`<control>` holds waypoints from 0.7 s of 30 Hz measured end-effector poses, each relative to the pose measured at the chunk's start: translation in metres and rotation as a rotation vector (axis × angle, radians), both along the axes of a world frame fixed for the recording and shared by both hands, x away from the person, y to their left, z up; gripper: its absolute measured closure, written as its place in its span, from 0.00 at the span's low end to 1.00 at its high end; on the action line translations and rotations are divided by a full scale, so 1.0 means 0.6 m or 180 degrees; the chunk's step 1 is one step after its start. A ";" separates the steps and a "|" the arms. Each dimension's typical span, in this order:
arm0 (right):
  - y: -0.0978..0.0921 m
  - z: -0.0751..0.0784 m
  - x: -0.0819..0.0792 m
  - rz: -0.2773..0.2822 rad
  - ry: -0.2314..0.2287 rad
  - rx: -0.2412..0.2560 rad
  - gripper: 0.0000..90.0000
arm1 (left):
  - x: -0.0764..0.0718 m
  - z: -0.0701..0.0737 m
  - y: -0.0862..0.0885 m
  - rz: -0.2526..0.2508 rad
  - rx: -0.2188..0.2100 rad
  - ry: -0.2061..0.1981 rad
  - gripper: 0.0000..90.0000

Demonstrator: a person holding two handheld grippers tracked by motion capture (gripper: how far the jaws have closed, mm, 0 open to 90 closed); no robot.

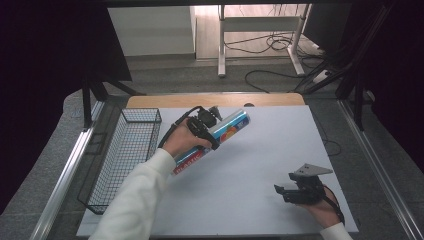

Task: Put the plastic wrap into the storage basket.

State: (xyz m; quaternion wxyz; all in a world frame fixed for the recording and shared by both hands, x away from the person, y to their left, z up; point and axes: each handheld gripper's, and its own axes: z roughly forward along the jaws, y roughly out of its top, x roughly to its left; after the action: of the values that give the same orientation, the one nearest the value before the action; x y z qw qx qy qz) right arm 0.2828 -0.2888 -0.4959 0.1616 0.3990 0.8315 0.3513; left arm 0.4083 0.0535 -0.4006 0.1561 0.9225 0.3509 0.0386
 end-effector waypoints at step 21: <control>0.000 0.006 -0.003 0.0064 -0.0087 0.0049 0.31 | -0.009 0.021 0.096 0.0450 -0.0003 -0.0015 0.35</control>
State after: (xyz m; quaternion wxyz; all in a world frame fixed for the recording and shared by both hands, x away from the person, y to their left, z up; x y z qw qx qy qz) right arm 0.2813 -0.2890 -0.4922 0.1663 0.3870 0.8304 0.3647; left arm 0.4030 0.1113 -0.3877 0.1543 0.8952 0.4148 0.0515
